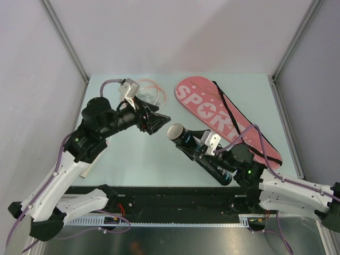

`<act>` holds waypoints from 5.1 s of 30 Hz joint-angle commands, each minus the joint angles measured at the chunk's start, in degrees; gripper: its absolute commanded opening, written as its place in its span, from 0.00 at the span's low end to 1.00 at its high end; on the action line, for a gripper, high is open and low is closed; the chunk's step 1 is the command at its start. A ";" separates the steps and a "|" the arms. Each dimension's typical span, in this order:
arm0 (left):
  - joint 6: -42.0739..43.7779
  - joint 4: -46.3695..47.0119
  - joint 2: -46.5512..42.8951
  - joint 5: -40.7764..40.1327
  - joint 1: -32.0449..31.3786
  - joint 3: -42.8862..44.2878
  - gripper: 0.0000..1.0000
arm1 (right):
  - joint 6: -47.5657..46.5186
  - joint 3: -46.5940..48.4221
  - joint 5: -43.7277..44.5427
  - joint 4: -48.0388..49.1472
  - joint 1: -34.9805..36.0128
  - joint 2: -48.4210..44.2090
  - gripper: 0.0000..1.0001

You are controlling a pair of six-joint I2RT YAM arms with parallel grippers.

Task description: Pack up the badminton gear

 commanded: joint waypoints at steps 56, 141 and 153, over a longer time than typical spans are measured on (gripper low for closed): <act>2.29 -0.32 26.43 20.64 -12.76 -3.74 0.53 | -11.13 3.04 -29.74 2.62 -0.23 -4.46 0.00; 0.01 1.08 16.15 14.61 -3.97 -7.87 0.53 | -9.46 0.31 -28.86 -2.75 -6.18 -4.03 0.00; 1.24 -2.69 -8.64 1.71 10.80 -10.33 0.79 | -3.41 -2.67 -22.02 -1.44 -15.94 1.50 0.00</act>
